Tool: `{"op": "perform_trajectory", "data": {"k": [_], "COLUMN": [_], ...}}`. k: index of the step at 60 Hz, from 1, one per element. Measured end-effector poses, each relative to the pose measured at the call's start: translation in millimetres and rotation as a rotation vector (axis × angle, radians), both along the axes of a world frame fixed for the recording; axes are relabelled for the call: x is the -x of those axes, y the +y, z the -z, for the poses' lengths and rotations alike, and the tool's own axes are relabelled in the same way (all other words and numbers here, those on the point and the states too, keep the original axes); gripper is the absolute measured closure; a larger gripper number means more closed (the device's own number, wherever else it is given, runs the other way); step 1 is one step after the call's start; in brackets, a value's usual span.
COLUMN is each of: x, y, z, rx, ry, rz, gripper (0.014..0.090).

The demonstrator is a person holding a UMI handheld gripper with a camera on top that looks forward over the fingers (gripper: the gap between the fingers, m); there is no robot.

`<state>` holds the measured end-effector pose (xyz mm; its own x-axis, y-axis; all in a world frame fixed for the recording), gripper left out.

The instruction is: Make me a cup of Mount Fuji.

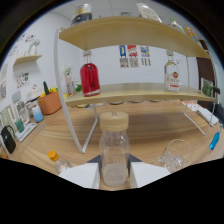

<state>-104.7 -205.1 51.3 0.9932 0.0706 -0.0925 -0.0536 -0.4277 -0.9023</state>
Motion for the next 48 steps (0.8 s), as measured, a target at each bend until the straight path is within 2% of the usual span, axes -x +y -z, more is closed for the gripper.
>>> {"op": "perform_trajectory", "data": {"k": [14,20,25,29,31,43,48], "x": [1,1,2,0,-2,-30,-53], "y": [-14,-20,-26,-32,-36,-63,-76], "z": [2,6,7,0,-6,-52,-70], "rx": [-0.020,0.001,0.039,0.057,0.060,0.089,0.141], "ry": [-0.088,-0.111,-0.090,-0.091,-0.095,-0.130,-0.144], "rz": [-0.031,-0.042,-0.052,-0.050,-0.050,-0.019,0.027], "gripper": [0.0621,0.0599,0.0471,0.0245,0.0182,0.0191,0.0190]}}
